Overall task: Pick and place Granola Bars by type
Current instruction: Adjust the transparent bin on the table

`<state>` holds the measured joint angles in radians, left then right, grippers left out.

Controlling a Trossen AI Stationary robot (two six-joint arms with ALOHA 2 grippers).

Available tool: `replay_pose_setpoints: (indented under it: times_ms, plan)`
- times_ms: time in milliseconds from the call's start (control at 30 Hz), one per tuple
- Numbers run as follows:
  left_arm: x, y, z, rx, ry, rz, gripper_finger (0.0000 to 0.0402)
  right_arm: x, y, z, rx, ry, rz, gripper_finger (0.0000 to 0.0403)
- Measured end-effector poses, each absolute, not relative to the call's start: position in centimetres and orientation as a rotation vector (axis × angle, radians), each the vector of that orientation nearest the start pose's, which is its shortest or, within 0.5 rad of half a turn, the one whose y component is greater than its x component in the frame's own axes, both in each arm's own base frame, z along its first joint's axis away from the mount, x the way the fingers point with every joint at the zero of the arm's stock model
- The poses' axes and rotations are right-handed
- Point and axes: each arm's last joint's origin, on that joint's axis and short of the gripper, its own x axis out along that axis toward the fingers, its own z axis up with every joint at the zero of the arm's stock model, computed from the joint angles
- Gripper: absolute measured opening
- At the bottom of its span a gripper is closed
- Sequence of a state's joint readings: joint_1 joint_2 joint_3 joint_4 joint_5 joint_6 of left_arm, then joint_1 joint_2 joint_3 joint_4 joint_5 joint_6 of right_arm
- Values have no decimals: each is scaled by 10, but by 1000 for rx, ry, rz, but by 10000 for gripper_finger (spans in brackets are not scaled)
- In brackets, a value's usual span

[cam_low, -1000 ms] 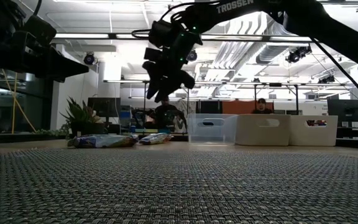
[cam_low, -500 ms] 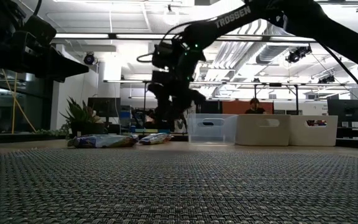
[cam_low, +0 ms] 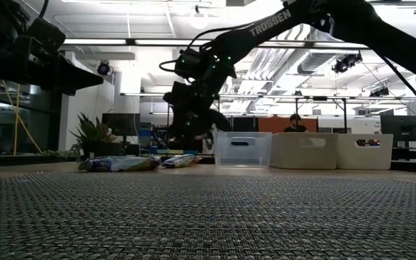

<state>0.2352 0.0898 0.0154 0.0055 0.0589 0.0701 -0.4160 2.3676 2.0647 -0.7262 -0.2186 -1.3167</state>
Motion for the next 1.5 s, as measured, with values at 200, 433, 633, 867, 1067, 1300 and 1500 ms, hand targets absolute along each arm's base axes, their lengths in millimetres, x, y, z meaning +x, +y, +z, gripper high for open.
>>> replay_pose_setpoints:
  times_ms: [200, 433, 633, 867, 1067, 1300, 1500]
  plan:
    - [100, 22, 162, 60, 74, 174, 1, 471, -197, 188, -844, 880, 491, 183]
    - [100, 22, 162, 60, 74, 174, 1, 479, -183, 189, -821, 823, 508, 183]
    - [100, 22, 162, 60, 75, 174, 1, 485, -176, 191, -817, 779, 504, 183]
    - [100, 22, 162, 60, 74, 174, 1, 490, -170, 193, -803, 781, 465, 183]
    - [100, 22, 162, 60, 74, 174, 1, 494, -157, 193, -770, 782, 461, 183]
    - [100, 22, 162, 60, 74, 174, 1, 499, -158, 195, -701, 887, 207, 183]
    - [100, 22, 162, 60, 75, 174, 1, 498, -166, 198, -364, 956, -398, 183]
